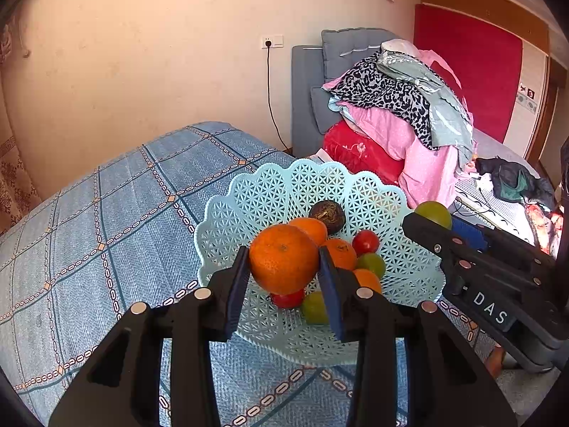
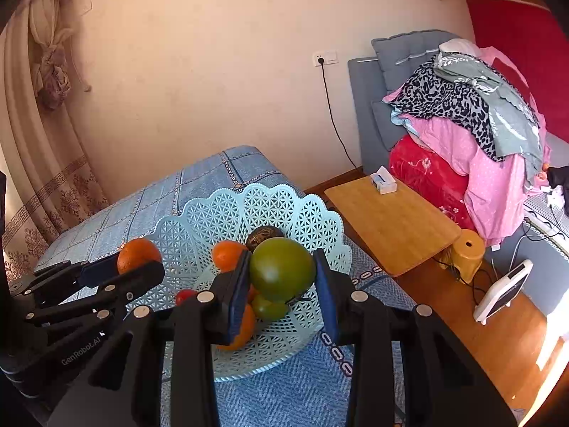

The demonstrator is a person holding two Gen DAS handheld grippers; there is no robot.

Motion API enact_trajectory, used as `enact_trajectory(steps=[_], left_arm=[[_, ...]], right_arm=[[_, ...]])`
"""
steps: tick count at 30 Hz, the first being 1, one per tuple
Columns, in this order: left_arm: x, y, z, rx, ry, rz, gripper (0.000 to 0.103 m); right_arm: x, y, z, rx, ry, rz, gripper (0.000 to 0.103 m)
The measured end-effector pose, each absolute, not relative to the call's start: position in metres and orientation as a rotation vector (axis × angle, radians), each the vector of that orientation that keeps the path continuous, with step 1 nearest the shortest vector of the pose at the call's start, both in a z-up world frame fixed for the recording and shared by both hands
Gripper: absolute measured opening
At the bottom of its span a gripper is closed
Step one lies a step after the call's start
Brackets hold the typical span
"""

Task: Organize fruits
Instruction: 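Open the right gripper over the basket while the left gripper releases the orange inside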

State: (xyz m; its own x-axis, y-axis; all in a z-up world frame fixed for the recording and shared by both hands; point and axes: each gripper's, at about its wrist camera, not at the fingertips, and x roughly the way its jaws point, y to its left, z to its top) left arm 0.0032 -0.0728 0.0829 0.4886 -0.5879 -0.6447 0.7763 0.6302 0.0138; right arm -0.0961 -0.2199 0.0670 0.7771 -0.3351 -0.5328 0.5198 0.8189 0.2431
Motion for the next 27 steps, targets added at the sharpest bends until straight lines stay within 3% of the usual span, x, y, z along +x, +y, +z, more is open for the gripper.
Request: enact_trajectory(steps=[4, 5, 6, 14, 16, 17, 20, 27], left_arm=[[0.003, -0.073, 0.081, 0.325, 0.657, -0.85, 0.042], [0.004, -0.072, 0.081, 0.324, 0.66, -0.846, 0.048], [0.004, -0.07, 0.081, 0.322, 0.652, -0.835, 0.06], [0.006, -0.057, 0.091, 0.295, 0.618, -0.811, 0.064], [0.006, -0.054, 0.092, 0.291, 0.61, -0.802, 0.074], [0.006, -0.053, 0.093, 0.291, 0.604, -0.797, 0.076], [0.005, -0.048, 0.094, 0.296, 0.588, -0.779, 0.085], [0.0, -0.038, 0.097, 0.311, 0.551, -0.744, 0.095]], right_arm=[[-0.096, -0.221, 0.066, 0.395, 0.499, -0.477, 0.036], [-0.096, -0.22, 0.067, 0.393, 0.497, -0.48, 0.036], [-0.096, -0.22, 0.067, 0.393, 0.496, -0.481, 0.036], [-0.097, -0.219, 0.07, 0.387, 0.487, -0.492, 0.036], [-0.098, -0.218, 0.07, 0.386, 0.49, -0.495, 0.036], [-0.099, -0.218, 0.07, 0.385, 0.491, -0.497, 0.039], [-0.103, -0.219, 0.069, 0.388, 0.485, -0.518, 0.06], [-0.115, -0.221, 0.066, 0.396, 0.498, -0.539, 0.066]])
